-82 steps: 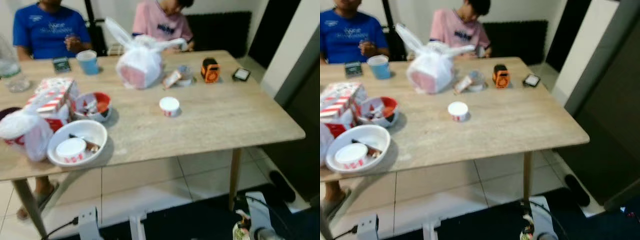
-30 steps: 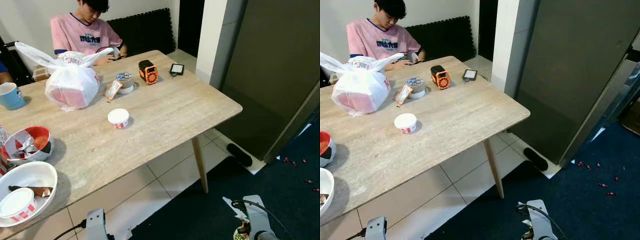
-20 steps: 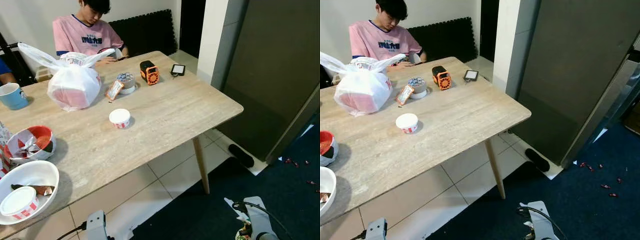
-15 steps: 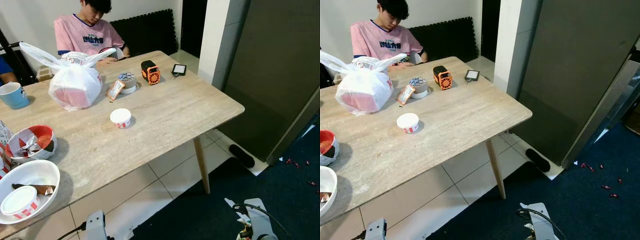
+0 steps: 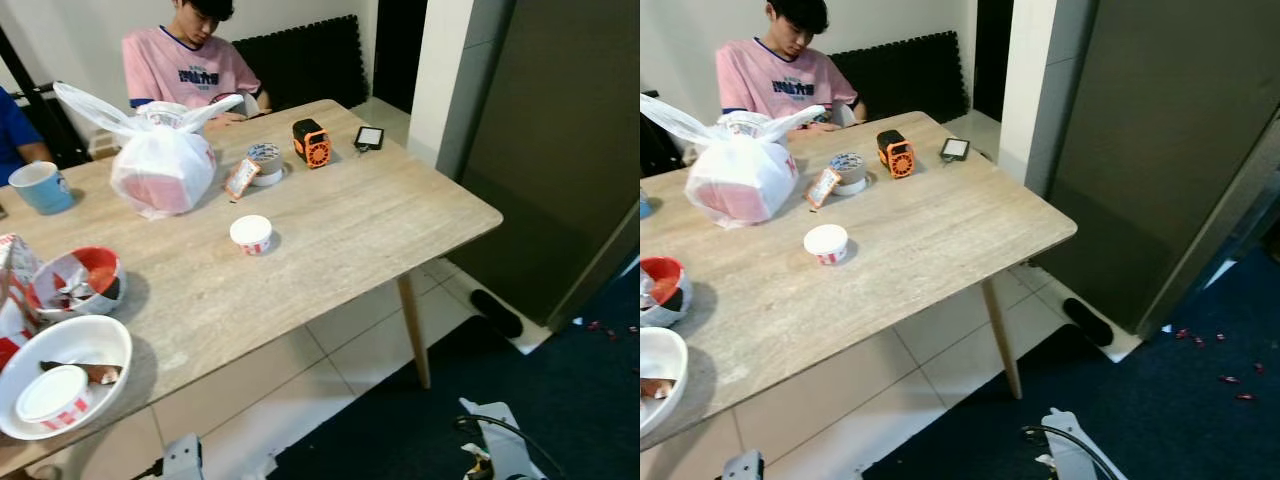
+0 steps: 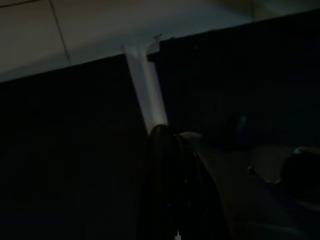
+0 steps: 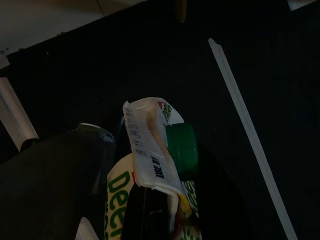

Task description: Restocking fridge

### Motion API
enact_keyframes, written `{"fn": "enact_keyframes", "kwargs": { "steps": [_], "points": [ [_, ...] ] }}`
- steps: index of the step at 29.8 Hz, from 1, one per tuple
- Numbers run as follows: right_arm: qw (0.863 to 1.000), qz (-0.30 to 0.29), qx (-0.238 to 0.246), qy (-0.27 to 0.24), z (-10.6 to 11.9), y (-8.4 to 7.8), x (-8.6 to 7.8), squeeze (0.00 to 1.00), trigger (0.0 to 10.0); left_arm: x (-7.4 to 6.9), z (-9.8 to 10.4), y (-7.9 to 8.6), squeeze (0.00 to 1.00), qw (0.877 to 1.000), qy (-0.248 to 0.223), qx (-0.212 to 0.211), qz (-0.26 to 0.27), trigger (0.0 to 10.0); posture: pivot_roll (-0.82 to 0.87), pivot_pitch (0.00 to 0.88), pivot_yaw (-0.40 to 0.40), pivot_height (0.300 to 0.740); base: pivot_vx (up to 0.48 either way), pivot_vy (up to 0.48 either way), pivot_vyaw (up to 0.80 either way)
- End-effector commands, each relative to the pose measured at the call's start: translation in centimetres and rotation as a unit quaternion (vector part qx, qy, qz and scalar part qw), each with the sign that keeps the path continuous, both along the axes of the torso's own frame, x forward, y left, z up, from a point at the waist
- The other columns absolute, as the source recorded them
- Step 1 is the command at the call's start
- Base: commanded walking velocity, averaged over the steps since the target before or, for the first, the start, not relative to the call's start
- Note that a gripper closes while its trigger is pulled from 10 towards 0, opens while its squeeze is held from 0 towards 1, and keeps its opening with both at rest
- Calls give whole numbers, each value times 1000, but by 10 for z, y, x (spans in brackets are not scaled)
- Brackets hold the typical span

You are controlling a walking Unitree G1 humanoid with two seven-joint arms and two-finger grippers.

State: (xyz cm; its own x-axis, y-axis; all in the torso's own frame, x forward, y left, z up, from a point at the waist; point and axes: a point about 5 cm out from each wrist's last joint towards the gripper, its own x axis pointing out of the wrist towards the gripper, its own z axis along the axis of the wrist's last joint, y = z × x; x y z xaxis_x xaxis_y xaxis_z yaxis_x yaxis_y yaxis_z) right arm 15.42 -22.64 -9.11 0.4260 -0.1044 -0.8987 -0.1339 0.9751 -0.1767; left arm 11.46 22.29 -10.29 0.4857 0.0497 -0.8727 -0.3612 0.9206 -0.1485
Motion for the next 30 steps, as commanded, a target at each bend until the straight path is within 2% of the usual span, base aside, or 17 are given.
{"fn": "enact_keyframes", "kwargs": {
  "steps": [1,8,19,21,24,30],
  "points": [
    [1000,-2,-1,-3,0,-2,-1,0,10000,-4,1,12,0,1000,10,14,1,10000,13,0,22,740,0,0,0],
    [1000,0,-6,-8,3,-5,3,0,10000,8,4,8,0,1000,-5,10,-5,10000,4,0,29,740,0,0,0],
    [1000,6,-12,-18,7,-5,13,0,10000,12,4,2,0,1000,-5,6,-7,10000,21,0,-1,740,0,0,0],
    [1000,9,-2,-20,7,-2,16,0,10000,12,2,-4,0,999,-1,-4,-33,10000,24,0,10,740,0,0,0],
    [1000,10,-2,-23,7,0,17,0,10000,13,3,-4,0,998,-3,3,-60,10000,13,0,25,740,0,0,0],
    [1000,-5,0,-20,5,1,12,0,10000,15,4,-1,0,999,-6,4,-33,10000,8,0,63,740,0,0,0]
  ]
}}
